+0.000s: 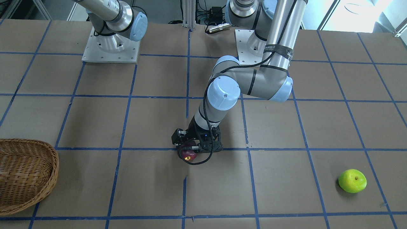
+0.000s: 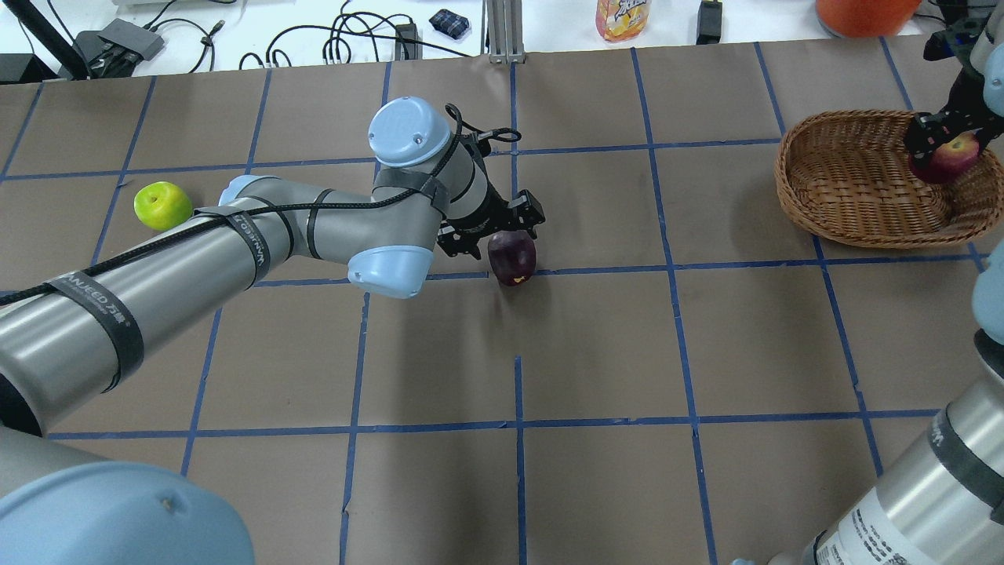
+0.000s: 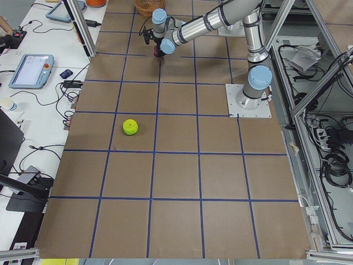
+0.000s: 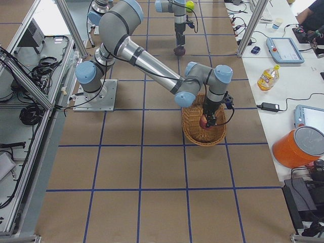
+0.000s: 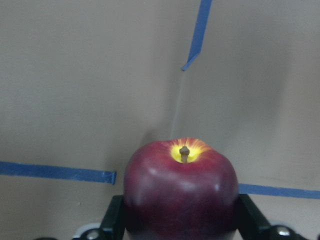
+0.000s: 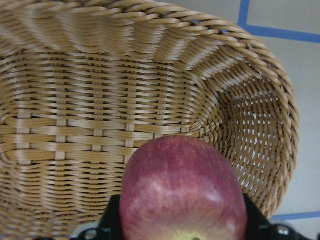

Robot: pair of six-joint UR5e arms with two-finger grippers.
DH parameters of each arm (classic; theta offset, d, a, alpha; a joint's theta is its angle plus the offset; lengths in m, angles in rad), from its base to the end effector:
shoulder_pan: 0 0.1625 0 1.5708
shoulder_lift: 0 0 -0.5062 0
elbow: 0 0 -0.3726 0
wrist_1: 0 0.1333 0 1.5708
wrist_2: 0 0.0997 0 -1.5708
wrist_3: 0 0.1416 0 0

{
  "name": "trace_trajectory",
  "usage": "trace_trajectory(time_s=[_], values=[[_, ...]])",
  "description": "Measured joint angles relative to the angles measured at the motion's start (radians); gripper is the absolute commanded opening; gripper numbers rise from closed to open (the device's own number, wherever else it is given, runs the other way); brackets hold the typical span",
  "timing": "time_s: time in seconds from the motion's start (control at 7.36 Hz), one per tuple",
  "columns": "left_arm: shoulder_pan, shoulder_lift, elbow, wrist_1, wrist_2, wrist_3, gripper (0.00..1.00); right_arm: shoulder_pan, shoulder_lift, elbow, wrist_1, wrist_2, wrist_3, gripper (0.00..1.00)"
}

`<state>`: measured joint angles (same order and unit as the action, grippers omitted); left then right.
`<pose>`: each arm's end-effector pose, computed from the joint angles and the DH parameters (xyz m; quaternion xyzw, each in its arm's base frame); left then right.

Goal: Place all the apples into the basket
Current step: 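Release red apple in basket while left sets down dark red apple, then move the left gripper over the green apple while the right gripper returns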

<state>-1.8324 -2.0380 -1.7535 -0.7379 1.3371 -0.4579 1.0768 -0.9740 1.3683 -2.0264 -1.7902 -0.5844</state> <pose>-0.3280 -0.5827 0.2717 0.0863 -0.9853 0.0441 0.1406 -0.2590 -0.6970 0.3062 0.0415 -0.9927 -0.0300 0.1095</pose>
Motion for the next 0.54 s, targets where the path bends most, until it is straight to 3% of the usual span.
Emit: trace_trajectory(time_s=[0.14,0.27,0.41,0.54], values=[[0.021,0.028,0.022,-0.042,0.033,0.07,1.0,-0.007,0.016,0.002,-0.015,-0.002,-0.01,0.02],[0.054,0.066,0.069,-0.153,0.053,0.12,1.0,-0.013,0.028,0.001,-0.021,-0.003,-0.014,0.23],[0.119,0.103,0.144,-0.318,0.061,0.184,1.0,-0.017,0.04,0.0,-0.023,-0.003,-0.017,0.53],[0.216,0.129,0.214,-0.464,0.068,0.289,1.0,-0.019,0.049,-0.001,-0.024,-0.003,-0.022,0.9]])
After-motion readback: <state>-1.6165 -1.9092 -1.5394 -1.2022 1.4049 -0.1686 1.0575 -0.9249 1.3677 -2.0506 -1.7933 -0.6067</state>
